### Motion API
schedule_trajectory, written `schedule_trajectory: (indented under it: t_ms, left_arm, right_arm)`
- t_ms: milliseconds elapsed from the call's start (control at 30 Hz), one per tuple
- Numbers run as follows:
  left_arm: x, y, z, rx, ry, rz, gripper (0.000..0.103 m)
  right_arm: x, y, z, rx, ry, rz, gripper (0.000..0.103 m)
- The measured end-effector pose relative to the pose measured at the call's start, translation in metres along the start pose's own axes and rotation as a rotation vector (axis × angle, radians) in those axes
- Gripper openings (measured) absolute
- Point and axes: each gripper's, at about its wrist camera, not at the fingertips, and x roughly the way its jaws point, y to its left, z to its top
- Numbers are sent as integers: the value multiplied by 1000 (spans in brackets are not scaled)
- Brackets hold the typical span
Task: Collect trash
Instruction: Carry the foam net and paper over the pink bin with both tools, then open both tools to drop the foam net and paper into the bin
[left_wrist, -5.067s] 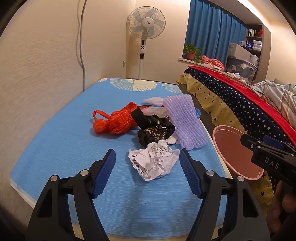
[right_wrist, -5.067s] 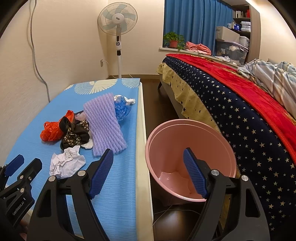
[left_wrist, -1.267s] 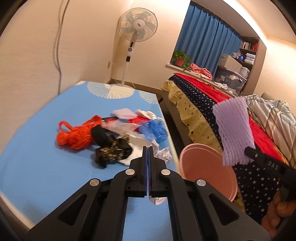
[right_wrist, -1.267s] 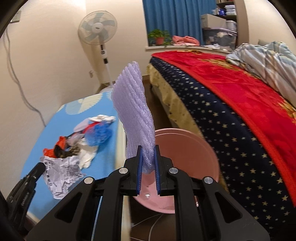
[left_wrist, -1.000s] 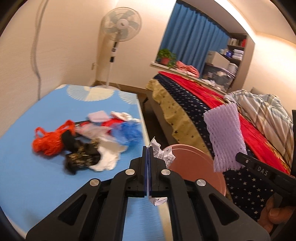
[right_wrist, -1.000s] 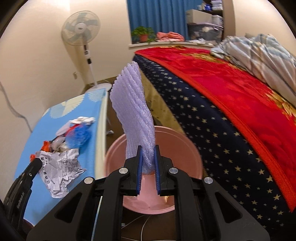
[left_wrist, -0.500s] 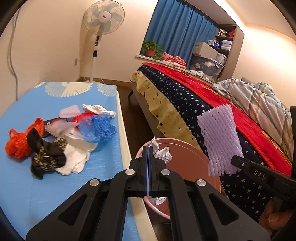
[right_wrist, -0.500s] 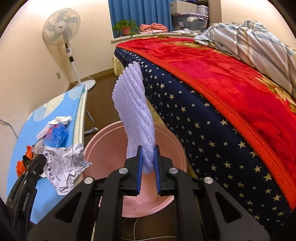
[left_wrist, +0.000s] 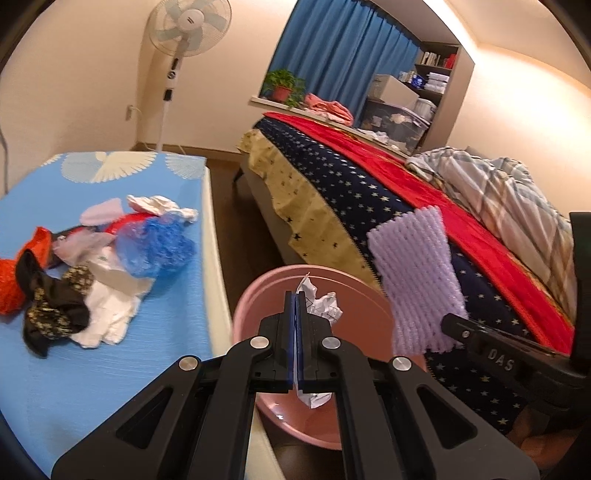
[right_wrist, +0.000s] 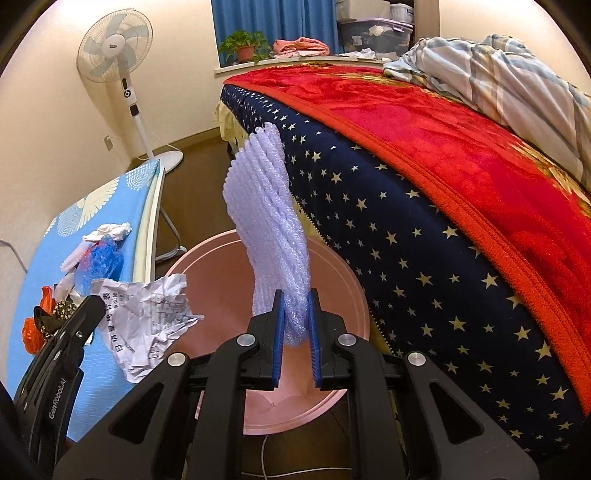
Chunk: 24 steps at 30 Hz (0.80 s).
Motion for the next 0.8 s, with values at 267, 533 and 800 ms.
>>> schedule_trajectory:
  t_ms: [267,533,800]
  left_arm:
    - [-3,4,0,-15,21,-20,14]
    - [-33,28,4,-29,-16,38,14]
    - [-66,61,6,-54,-62,128,14]
  right_arm:
    - [-4,-7,1,37,-19,-36,43]
    - [-22,11,2,6,-73,34,43]
    - [-47,46,0,-23,-154,167,42]
